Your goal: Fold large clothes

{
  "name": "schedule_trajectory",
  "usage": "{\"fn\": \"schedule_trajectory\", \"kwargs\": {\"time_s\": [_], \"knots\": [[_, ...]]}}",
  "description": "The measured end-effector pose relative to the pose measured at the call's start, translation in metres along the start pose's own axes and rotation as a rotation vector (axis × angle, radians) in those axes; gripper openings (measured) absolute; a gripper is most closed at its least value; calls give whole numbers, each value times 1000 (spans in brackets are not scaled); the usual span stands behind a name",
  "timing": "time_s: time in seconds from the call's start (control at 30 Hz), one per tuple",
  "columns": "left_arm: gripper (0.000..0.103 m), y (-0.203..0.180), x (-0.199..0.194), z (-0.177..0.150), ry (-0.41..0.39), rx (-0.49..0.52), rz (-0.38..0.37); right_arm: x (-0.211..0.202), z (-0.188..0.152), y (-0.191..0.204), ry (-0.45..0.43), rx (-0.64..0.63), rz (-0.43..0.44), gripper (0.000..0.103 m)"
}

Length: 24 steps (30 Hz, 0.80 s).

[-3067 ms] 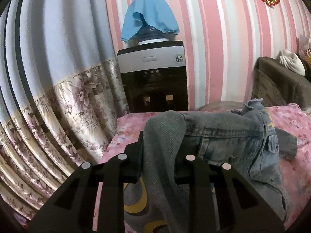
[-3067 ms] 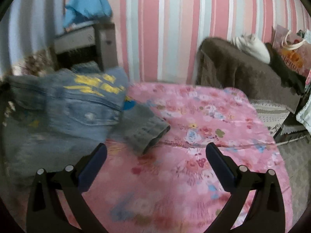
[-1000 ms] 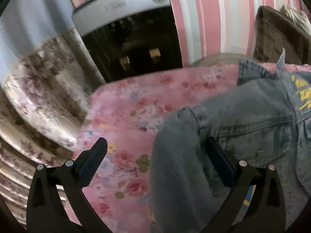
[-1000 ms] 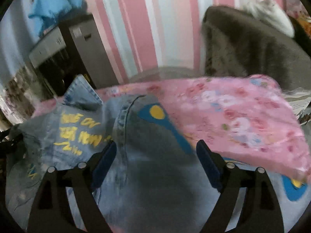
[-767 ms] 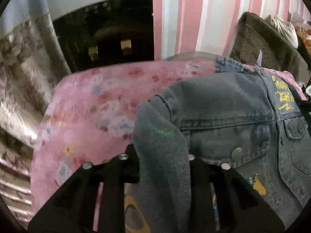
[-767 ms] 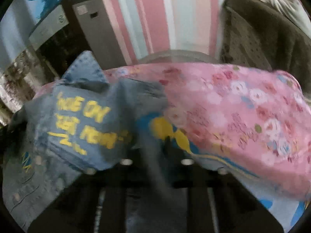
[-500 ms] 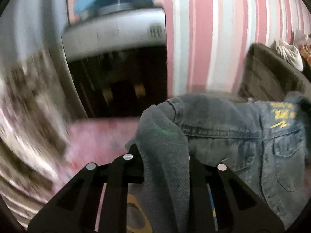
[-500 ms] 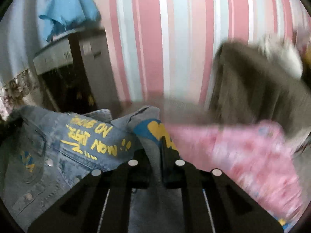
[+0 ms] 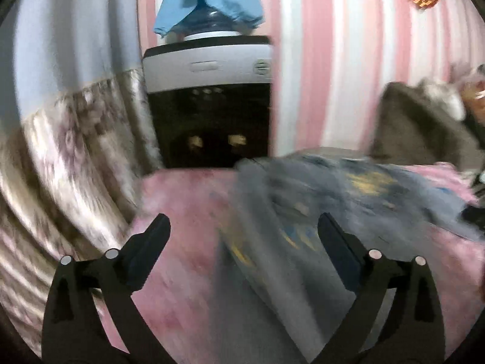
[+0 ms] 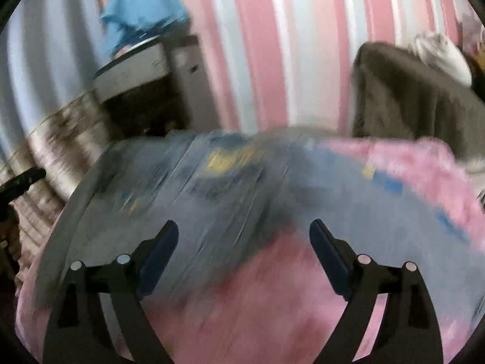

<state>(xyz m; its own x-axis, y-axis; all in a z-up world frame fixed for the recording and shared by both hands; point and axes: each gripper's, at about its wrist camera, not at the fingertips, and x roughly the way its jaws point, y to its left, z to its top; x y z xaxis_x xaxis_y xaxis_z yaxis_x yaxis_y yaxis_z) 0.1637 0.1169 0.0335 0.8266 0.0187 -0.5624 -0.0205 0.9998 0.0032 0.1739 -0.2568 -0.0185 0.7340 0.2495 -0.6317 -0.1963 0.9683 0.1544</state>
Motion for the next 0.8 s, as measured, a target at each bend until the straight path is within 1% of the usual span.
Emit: {"fn": "schedule_trajectory", "kwargs": {"time_s": [0.03,0.07,0.1,0.13,0.17,0.23,0.27,0.3,0.37,0.43,0.57,0.67,0.7,0.77,0.8], "knots": [[98,-7,-15,-12,-8,-1,-28,-9,-15,4,6,10,15,89],[100,-22,-38,-34,-23,-2,-51,-18,-36,11,18,30,40,89],[100,-29,-47,-47,-21,-3,-60,-27,-51,17,24,48,61,89],[100,-40,-60,-65,-16,-2,-86,-35,-66,24,35,71,78,89],[100,-49,-66,-80,-15,-1,-85,-41,-78,29,44,78,99,89],[100,-61,-77,-115,-18,3,-50,-50,-95,44,46,67,122,89],[100,-61,-77,-126,-10,-12,-46,-54,-108,55,44,58,132,89],[100,-60,-76,-140,11,-43,-59,-54,-118,63,53,50,139,89],[100,-56,-72,-153,44,-64,-67,-47,-130,75,93,38,151,88],[100,-50,-69,-161,59,-70,-57,-44,-136,82,100,43,153,88],[100,-36,-63,-162,73,-84,-27,-25,-128,94,90,70,152,88],[100,-25,-51,-155,93,-110,-8,0,-118,98,130,103,205,88],[100,-23,-48,-153,101,-115,6,9,-114,100,150,120,230,87],[100,-19,-40,-147,101,-129,26,22,-109,107,155,111,269,60],[100,-17,-34,-145,115,-130,35,26,-107,111,162,92,264,42]]}}
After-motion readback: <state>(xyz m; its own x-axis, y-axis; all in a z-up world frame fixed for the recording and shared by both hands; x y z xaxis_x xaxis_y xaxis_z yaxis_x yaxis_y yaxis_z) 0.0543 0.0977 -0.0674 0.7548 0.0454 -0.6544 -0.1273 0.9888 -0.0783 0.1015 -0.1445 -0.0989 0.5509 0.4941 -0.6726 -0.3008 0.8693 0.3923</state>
